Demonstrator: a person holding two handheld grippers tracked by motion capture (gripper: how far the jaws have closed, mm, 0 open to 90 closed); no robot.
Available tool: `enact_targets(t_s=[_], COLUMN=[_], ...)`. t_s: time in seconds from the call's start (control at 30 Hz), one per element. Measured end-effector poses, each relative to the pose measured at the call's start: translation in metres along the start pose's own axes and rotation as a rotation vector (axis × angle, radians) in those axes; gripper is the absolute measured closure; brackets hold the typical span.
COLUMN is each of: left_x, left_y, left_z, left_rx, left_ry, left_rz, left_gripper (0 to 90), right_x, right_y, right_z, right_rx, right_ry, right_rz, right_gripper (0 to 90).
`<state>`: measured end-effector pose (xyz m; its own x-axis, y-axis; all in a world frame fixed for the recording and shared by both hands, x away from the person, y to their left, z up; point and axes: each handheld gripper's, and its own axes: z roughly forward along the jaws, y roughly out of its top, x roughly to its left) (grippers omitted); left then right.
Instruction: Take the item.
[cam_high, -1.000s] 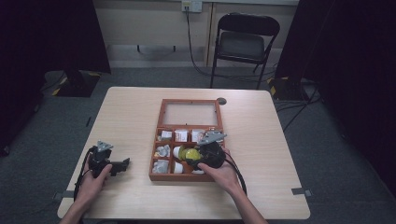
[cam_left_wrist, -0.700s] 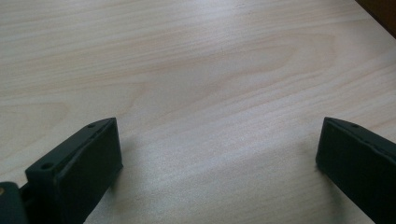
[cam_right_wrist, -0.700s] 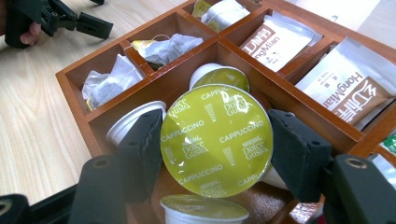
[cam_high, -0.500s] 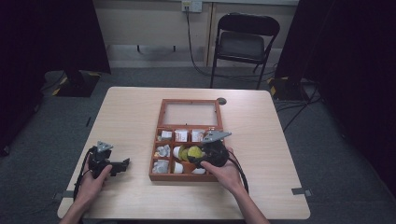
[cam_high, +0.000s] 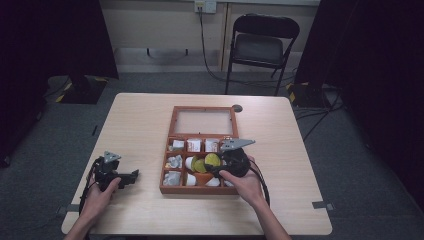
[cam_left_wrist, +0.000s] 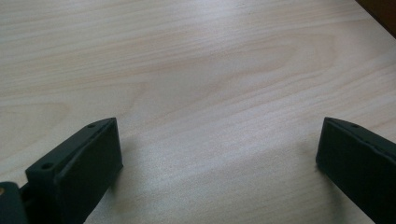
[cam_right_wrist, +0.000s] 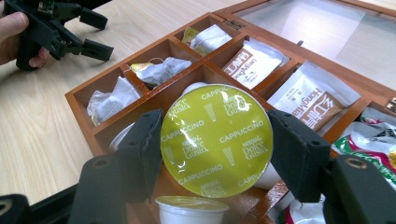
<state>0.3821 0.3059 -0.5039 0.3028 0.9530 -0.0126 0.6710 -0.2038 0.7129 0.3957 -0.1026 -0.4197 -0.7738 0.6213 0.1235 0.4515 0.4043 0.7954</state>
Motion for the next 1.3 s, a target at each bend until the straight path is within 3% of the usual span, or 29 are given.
enact_targets(t_s=[1.3], left_x=[0.000], left_y=[0.000], left_z=[0.000], left_rx=[-0.001], left_ry=[0.001], left_rz=[-0.003], left_gripper=[0.0], right_x=[-0.017], right_y=[0.005], right_z=[-0.035], right_rx=[-0.080], right_ry=[-0.051], right_rz=[0.035], right_gripper=[38.1])
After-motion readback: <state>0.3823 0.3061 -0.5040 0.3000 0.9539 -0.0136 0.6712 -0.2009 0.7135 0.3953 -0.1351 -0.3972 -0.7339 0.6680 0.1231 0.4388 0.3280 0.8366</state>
